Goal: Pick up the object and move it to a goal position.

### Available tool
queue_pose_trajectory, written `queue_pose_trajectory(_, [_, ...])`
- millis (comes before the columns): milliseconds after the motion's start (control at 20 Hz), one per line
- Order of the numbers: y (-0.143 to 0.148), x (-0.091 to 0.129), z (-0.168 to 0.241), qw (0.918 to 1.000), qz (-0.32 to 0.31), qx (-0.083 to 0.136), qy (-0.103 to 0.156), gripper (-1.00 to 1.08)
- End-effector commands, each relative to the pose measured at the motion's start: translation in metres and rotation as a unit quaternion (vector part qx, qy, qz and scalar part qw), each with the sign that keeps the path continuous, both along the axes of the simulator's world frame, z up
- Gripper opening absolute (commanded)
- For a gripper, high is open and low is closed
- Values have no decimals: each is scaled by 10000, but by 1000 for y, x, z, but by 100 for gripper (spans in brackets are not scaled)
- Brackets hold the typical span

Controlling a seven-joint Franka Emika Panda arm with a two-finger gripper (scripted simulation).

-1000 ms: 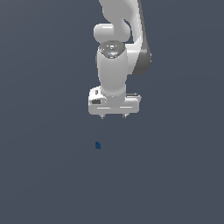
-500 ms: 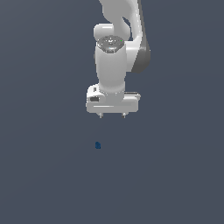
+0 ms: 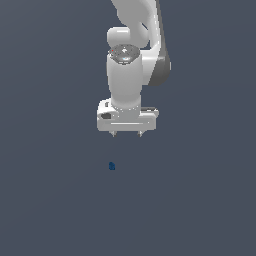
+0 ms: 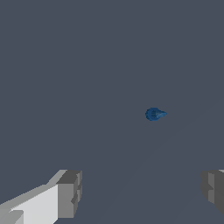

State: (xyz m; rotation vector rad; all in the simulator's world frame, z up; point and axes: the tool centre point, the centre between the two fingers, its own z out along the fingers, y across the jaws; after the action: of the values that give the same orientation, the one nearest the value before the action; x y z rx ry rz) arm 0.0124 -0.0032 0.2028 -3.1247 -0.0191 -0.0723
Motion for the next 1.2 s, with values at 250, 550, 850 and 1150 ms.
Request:
queue_pose_trajectory(250, [-20, 18, -29, 9996, 280, -47, 63, 100])
queue_pose_trajectory(550, [-45, 37, -67, 9979, 628, -86, 140, 100])
queue_pose_trajectory(850, [-63, 47, -96, 9959, 875, -100, 195, 100])
queue_pose_trajectory(1150, [-72, 51, -110, 9948, 987, -104, 220, 100])
